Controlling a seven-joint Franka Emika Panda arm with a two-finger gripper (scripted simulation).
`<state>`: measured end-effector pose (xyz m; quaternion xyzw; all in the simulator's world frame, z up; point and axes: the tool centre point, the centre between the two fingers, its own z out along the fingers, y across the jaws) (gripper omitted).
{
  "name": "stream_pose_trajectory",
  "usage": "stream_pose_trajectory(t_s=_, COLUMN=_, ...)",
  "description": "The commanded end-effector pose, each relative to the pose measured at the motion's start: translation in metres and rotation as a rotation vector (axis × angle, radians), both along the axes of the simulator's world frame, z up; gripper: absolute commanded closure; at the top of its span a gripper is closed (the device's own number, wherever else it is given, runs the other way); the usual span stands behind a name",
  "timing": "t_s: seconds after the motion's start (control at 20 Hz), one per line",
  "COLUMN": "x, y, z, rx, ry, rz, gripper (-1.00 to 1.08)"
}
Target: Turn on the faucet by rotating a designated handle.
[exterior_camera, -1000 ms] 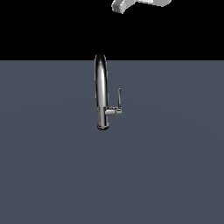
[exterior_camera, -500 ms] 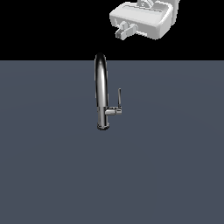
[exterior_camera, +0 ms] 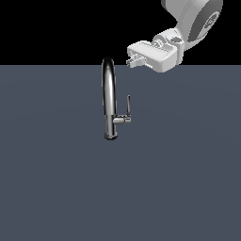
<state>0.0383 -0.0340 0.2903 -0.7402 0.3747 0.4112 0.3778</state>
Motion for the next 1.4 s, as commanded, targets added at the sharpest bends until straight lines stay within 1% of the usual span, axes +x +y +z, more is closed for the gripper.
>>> stream_pose_trajectory(t_s=0.0, x=0.009, y=-0.001, z=-0.020, rx=0.053, ry=0.055, rz=-0.050, gripper=1.08)
stream_pose_trajectory(t_s=0.35, x=0.027, y=-0.001, z=-0.074, rx=0.189, ry=0.200, rz=-0.183, gripper=1.08)
stream_pose_trajectory(t_s=0.55, x=0.032, y=0.002, z=-0.099, rx=0.248, ry=0.264, rz=-0.242, gripper=1.08)
stream_pose_trajectory(t_s=0.7, x=0.034, y=0.004, z=-0.114, rx=0.282, ry=0.300, rz=-0.275, gripper=1.08)
stream_pose_trajectory(t_s=0.95, x=0.036, y=0.007, z=-0.127, rx=0.313, ry=0.333, rz=-0.305, gripper=1.08)
stream_pose_trajectory(t_s=1.35, x=0.034, y=0.008, z=-0.128, rx=0.317, ry=0.337, rz=-0.309, gripper=1.08)
